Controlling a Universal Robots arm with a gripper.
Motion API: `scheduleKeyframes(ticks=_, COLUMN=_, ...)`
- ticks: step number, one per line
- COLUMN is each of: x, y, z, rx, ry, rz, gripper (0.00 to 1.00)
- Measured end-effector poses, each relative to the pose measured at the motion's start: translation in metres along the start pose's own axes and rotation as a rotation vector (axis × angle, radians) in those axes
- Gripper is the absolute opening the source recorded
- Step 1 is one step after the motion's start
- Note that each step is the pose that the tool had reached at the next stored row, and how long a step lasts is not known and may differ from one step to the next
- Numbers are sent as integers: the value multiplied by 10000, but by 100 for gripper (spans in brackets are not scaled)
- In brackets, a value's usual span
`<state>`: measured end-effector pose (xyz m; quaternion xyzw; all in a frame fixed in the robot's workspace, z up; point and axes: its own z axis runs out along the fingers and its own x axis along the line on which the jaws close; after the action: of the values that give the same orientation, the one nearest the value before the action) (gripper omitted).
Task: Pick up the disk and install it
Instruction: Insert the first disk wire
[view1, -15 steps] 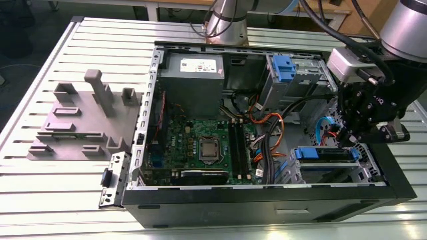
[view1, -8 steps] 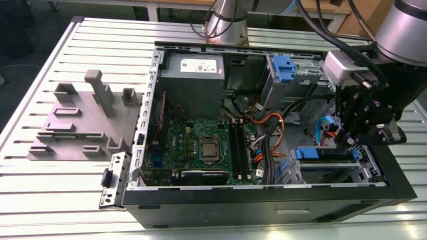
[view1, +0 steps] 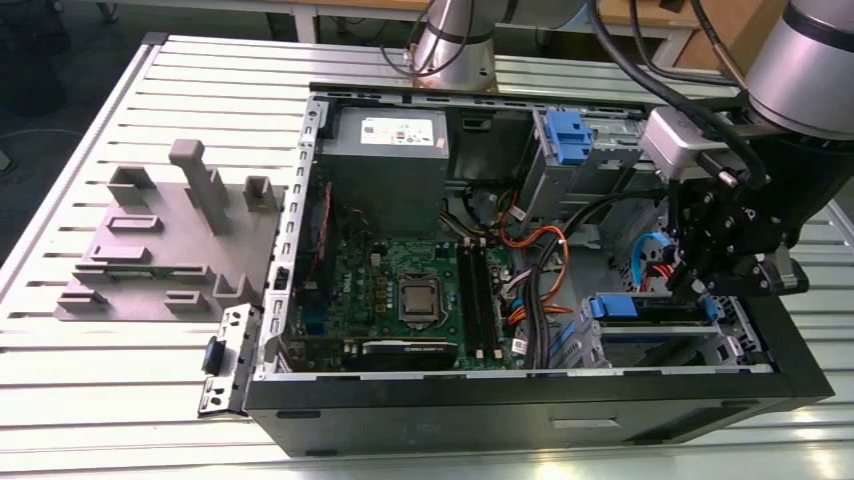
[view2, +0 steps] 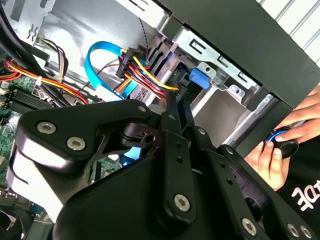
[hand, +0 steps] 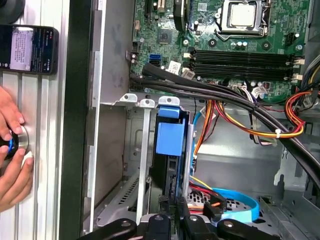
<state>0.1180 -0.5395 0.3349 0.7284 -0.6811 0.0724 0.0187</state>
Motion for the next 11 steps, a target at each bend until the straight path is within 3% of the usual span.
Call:
scheduleKeyframes(ticks=7, x=-2, y=15, z=7, rx=-22, ry=28, rz=329, gripper=17)
scheduleKeyframes(ticks=11, x=-3, y=15, z=16, rx=-22, ry=4, rz=335, gripper=17)
